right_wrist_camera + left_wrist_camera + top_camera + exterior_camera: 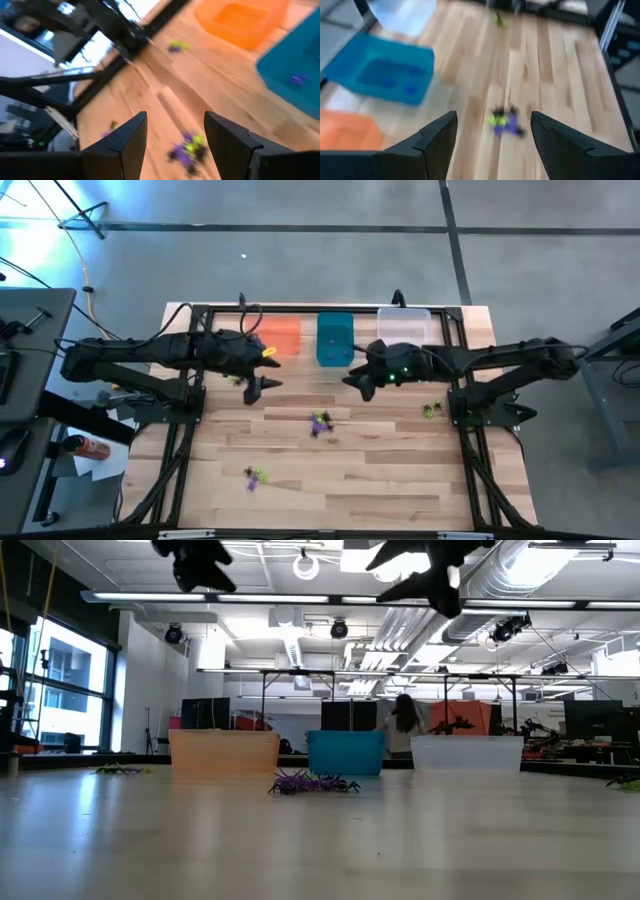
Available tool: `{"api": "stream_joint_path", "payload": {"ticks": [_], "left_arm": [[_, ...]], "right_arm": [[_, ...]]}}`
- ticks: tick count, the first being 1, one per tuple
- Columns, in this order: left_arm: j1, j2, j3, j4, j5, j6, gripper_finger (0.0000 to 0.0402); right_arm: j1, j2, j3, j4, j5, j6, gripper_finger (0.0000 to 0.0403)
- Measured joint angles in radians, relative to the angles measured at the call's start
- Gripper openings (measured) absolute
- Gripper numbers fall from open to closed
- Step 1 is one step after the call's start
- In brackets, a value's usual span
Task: Sort Halloween decoration
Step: Put the purple spider toy into the blue bin
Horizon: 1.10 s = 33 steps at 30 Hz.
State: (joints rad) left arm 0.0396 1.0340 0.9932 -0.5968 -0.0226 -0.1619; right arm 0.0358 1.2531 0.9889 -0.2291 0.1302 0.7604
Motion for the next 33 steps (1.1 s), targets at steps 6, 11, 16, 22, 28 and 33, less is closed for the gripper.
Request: {"api": "stream_joint_path", "payload": {"ticks": [6, 11, 16, 22, 28, 33], "left_arm": [[-0.066, 0.000, 0.000, -0.189, 0.137, -0.010, 0.0241], [-0.294, 0.015, -0.002, -0.270, 0.162, -0.067, 0.0241], [-0.590, 0.115, 0.001, -0.249, 0.017, -0.128, 0.0241], [-0.814, 0.399, 0.078, -0.200, -0.108, -0.241, 0.0241], [-0.900, 0.701, 0.187, -0.216, -0.138, -0.302, 0.0241], [-0.919, 0.820, 0.226, -0.248, -0.119, -0.385, 0.0241]], "right_arm": [[0.053, 0.037, 0.068, -0.039, 0.084, -0.001, 0.0193], [0.073, 0.045, 0.109, -0.054, 0.084, -0.001, 0.0193], [0.104, 0.041, 0.131, -0.104, 0.075, 0.006, 0.0193], [0.186, 0.041, 0.132, -0.135, 0.054, -0.008, 0.0193], [0.280, 0.041, 0.132, -0.150, 0.107, -0.017, 0.0193], [0.337, 0.041, 0.132, -0.149, 0.184, -0.006, 0.0193]]}}
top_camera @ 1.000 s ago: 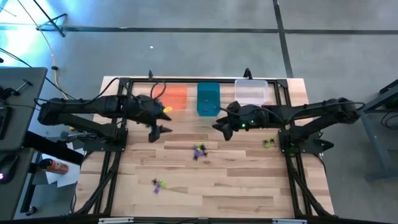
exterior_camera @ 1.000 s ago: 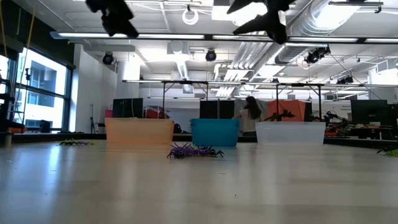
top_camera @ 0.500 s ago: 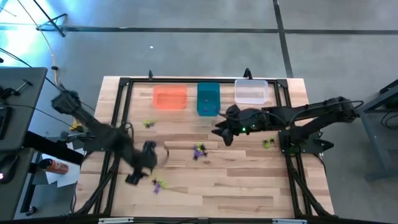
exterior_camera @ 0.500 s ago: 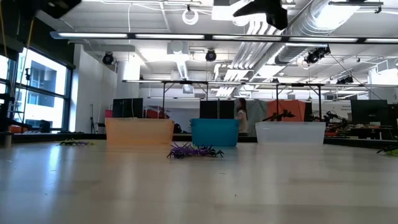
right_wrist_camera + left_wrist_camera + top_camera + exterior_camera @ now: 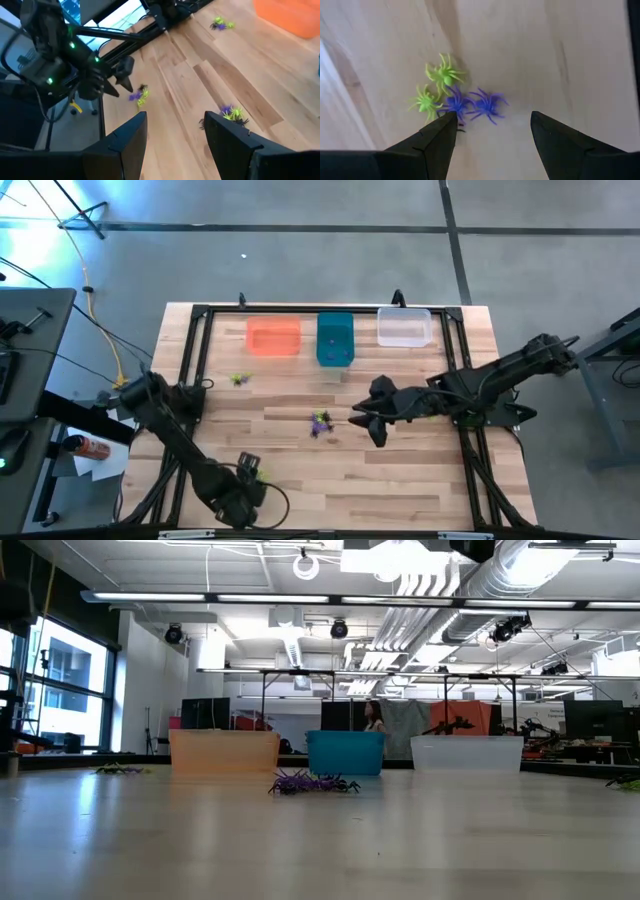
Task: Sort Halloween decoration
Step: Put the purple spider toy into the blue bin
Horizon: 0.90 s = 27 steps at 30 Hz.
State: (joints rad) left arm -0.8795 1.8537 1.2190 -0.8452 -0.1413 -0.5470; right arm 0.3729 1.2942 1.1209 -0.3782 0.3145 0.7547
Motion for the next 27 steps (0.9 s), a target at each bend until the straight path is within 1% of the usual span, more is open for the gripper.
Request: {"api": "stream_joint_path", "payload": {"ticks": [5, 9, 12, 15, 17, 20, 22, 27], "left_arm": [[0.002, 0.008, -0.011, 0.020, -0.002, -0.021, 0.0241], [0.003, 0.009, -0.012, 0.039, 0.003, -0.038, 0.0241], [0.003, 0.010, -0.012, 0.063, 0.006, -0.055, 0.0235], [0.003, 0.009, -0.017, 0.067, 0.006, -0.058, 0.0216], [0.003, 0.008, -0.041, 0.066, 0.018, -0.092, 0.0197], [0.003, 0.009, -0.088, 0.063, 0.076, -0.166, 0.0169], [0.002, 0.005, -0.103, 0.073, 0.096, -0.210, 0.0155], [-0.003, 0.005, -0.109, 0.104, 0.066, -0.221, 0.0140]], "right_arm": [[0.038, 0.000, 0.000, 0.000, 0.063, 0.044, 0.0193], [0.059, 0.000, 0.000, 0.000, 0.128, 0.049, 0.0193], [0.063, 0.000, 0.000, 0.000, 0.141, 0.049, 0.0193], [0.068, 0.000, 0.000, 0.000, 0.148, 0.049, 0.0193], [0.068, 0.000, 0.000, 0.000, 0.148, 0.050, 0.0193], [0.068, 0.000, 0.000, 0.000, 0.148, 0.052, 0.0193], [0.068, 0.000, 0.000, 0.000, 0.148, 0.051, 0.0193], [0.068, 0.000, 0.000, 0.000, 0.148, 0.050, 0.0193]]}}
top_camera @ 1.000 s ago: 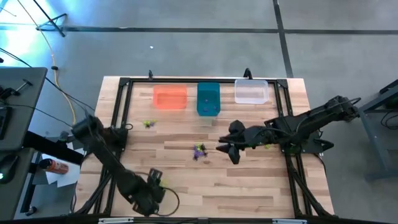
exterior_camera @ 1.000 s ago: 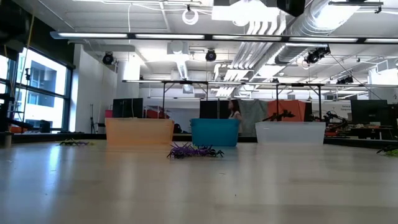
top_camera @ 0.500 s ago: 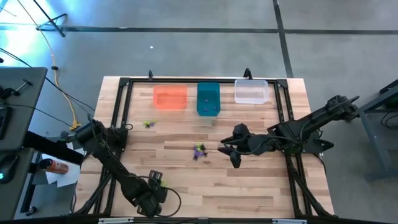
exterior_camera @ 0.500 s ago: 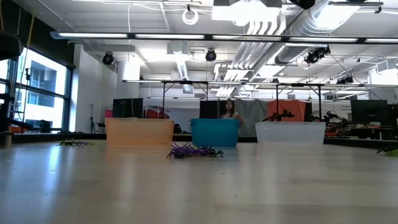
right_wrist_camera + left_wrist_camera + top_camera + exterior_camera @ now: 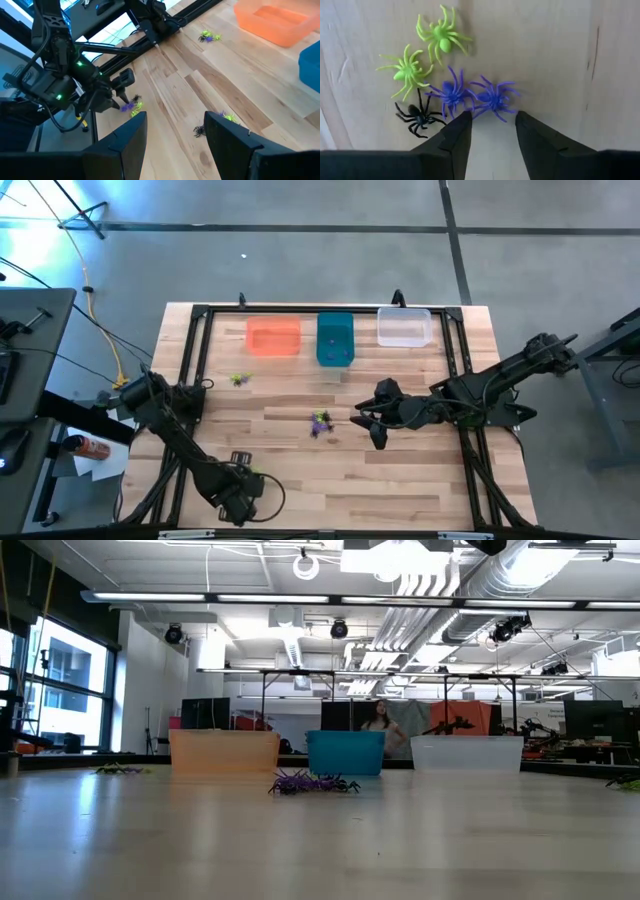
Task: Sort Halloween decoration
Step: Put the purple spider toy into the blue bin
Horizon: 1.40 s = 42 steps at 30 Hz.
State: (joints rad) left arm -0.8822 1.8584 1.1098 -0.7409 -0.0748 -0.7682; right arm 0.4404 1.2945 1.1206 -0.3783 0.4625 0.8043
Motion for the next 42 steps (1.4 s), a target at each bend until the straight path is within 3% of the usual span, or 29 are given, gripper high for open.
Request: {"api": "stream_joint_path", "payload": {"ticks": [11, 19, 26, 37, 42], "left_arm": [[0.000, 0.001, -0.001, 0.019, -0.012, 0.046, 0.0126], [0.004, 0.003, -0.002, 0.030, -0.019, 0.011, 0.0009], [0.002, -0.028, -0.004, 0.050, -0.022, -0.054, 0.0001], [-0.016, -0.270, -0.003, 0.038, 0.000, -0.068, 0.0000], [-0.014, -0.282, -0.002, 0.037, -0.034, -0.048, 0.0006]], "right_arm": [[-0.002, 0.000, -0.005, -0.024, 0.033, 0.002, 0.0193], [-0.002, 0.000, -0.005, -0.025, 0.039, 0.002, 0.0193], [-0.002, 0.001, -0.005, -0.025, 0.040, 0.003, 0.0193], [-0.002, 0.003, -0.005, -0.025, 0.059, 0.000, 0.0193], [-0.002, 0.003, -0.005, -0.028, 0.081, 0.000, 0.0193]]}}
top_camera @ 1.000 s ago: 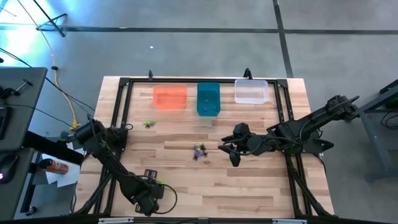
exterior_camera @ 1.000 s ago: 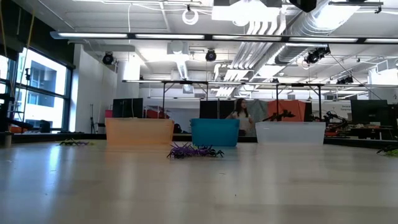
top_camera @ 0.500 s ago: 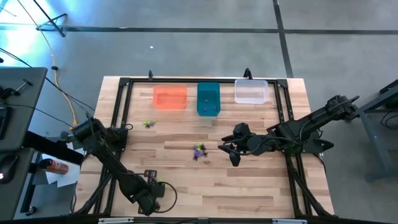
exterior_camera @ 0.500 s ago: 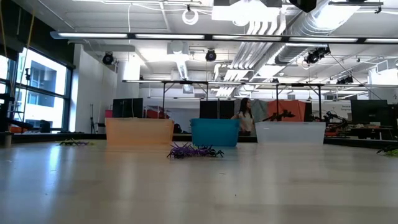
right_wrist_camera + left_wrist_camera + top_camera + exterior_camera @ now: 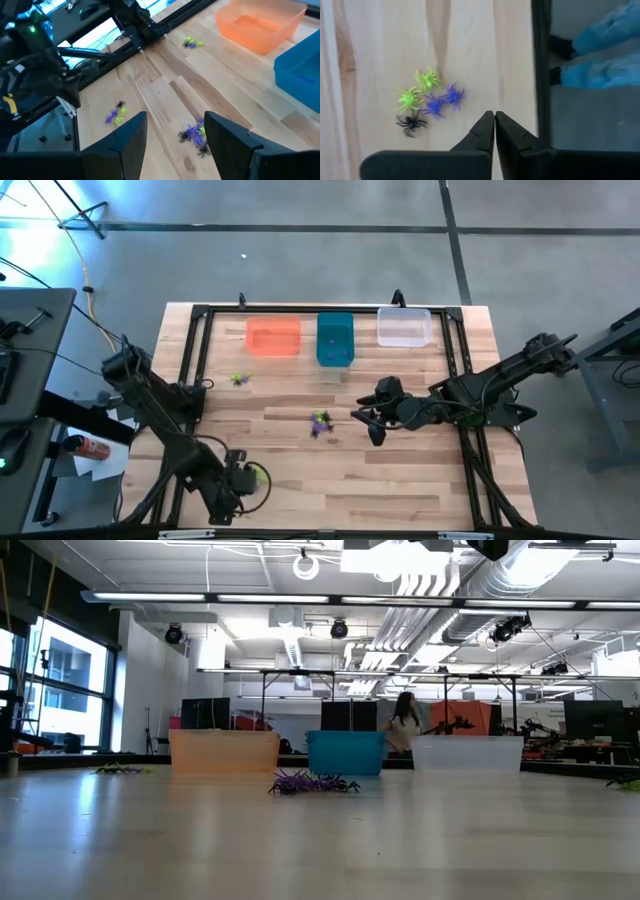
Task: Sort Halloween decoration
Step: Put the purple spider toy into the blue bin
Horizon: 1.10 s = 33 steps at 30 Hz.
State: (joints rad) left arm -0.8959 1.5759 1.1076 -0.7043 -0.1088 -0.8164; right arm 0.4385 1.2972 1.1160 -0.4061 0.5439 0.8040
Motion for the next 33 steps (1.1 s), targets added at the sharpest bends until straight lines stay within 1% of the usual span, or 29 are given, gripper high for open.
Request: {"api": "stream_joint_path", "payload": {"ticks": [4, 8, 12, 14, 16, 21, 28, 33], "left_arm": [[0.002, 0.074, 0.000, -0.034, 0.005, 0.099, 0.0038], [0.016, 0.166, 0.000, -0.027, 0.038, 0.198, 0.0098], [0.045, 0.234, 0.000, -0.023, 0.038, 0.217, 0.0162], [0.058, 0.256, 0.000, -0.017, 0.037, 0.216, 0.0184], [0.065, 0.263, 0.000, 0.003, 0.037, 0.217, 0.0199], [0.065, 0.250, 0.001, 0.039, 0.041, 0.227, 0.0204], [0.049, 0.186, 0.001, 0.025, -0.007, 0.247, 0.0186], [0.038, 0.193, 0.001, 0.073, 0.018, 0.308, 0.0171]], "right_arm": [[0.000, 0.000, 0.000, 0.000, 0.003, 0.003, 0.0193], [0.000, 0.000, 0.000, 0.000, 0.006, 0.007, 0.0193], [0.000, 0.000, 0.000, 0.003, 0.006, 0.016, 0.0193], [0.000, 0.000, 0.000, -0.001, 0.006, 0.034, 0.0193], [0.000, 0.000, 0.000, 0.000, 0.006, 0.035, 0.0193], [0.000, 0.000, 0.000, -0.001, 0.006, 0.037, 0.0193], [0.000, 0.000, 0.000, 0.000, 0.014, 0.037, 0.0193], [0.000, 0.000, 0.000, -0.001, 0.034, 0.047, 0.0193]]}}
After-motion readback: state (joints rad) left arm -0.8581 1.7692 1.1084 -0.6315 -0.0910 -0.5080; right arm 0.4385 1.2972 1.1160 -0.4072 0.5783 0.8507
